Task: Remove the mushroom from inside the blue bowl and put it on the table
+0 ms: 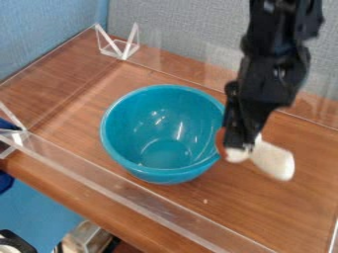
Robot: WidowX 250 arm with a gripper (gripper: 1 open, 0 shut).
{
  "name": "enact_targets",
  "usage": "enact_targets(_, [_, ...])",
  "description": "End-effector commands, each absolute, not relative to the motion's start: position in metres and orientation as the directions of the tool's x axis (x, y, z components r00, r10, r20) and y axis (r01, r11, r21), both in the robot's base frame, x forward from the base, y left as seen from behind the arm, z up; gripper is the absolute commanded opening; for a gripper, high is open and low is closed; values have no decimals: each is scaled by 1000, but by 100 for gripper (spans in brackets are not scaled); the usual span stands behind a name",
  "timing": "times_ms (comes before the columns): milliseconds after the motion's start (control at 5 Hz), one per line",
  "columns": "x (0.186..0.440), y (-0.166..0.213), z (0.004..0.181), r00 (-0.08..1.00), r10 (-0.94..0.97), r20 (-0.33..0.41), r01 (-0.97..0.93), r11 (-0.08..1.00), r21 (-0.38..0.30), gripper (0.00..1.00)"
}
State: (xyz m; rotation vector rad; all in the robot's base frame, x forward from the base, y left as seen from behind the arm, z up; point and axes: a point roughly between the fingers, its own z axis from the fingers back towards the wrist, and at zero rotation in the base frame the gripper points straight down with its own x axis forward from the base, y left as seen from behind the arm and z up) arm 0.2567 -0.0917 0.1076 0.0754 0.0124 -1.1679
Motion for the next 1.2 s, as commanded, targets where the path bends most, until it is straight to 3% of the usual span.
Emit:
enact_targets(0, [245,-89,122,361,-932,-32,927,355,122,0])
enact_targets(200, [229,-88,109,340,-940,-28,934,334,128,0])
enact_targets(600, [218,-94,103,101,-994,-29,983,96,154,0])
enact_targets(800, [224,-101,96,86,-996,-16,986,83,143,100])
enact_targets(1000, [232,-108,87,70,-998,-8,989,68,133,100])
